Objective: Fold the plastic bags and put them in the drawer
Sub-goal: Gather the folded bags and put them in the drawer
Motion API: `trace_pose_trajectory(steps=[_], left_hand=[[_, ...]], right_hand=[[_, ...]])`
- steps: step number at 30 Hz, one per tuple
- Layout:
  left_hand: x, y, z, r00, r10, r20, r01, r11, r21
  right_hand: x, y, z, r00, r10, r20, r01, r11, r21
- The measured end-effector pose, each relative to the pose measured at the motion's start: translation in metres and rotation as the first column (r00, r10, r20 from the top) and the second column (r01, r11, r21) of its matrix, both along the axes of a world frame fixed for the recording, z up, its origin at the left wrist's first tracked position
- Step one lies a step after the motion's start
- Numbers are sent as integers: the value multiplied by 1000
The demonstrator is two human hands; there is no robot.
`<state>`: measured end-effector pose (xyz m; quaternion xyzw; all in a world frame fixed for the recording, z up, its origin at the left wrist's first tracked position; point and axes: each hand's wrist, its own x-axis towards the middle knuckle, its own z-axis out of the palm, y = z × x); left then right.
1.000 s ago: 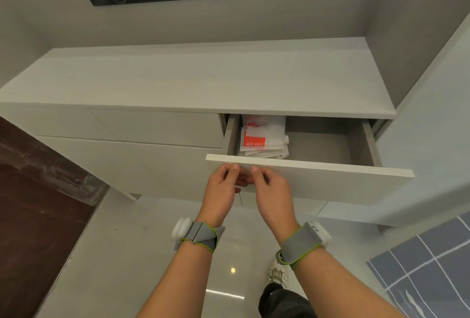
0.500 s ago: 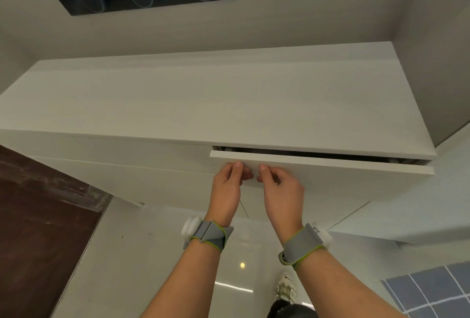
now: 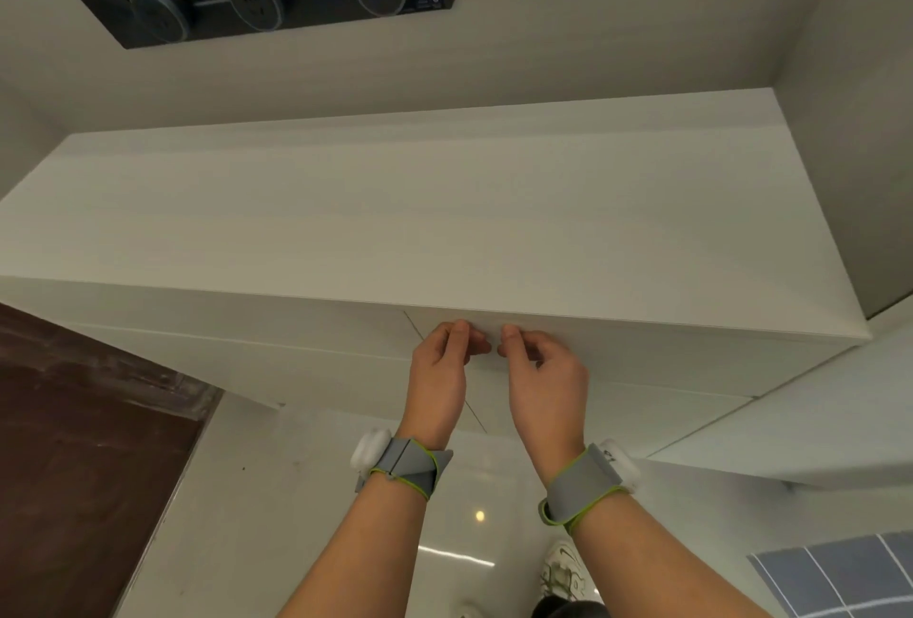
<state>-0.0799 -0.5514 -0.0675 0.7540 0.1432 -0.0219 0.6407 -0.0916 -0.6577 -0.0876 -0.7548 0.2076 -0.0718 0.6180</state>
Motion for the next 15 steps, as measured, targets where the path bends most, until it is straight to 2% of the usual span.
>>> trace_pose_trajectory(steps=[4, 8, 15], left_hand=[[-1, -2, 2, 998, -52, -34, 52, 999, -1], [0, 8, 4, 991, -127, -39, 126, 992, -20], [-10, 35, 42, 963, -237, 131, 253, 960, -123]], right_hand=[[0, -1, 1, 1000, -14, -20, 14, 1000, -3], [2, 9, 14, 998, 28, 55, -29, 999, 19], [-9, 27, 58, 963, 43, 268, -67, 994, 82]])
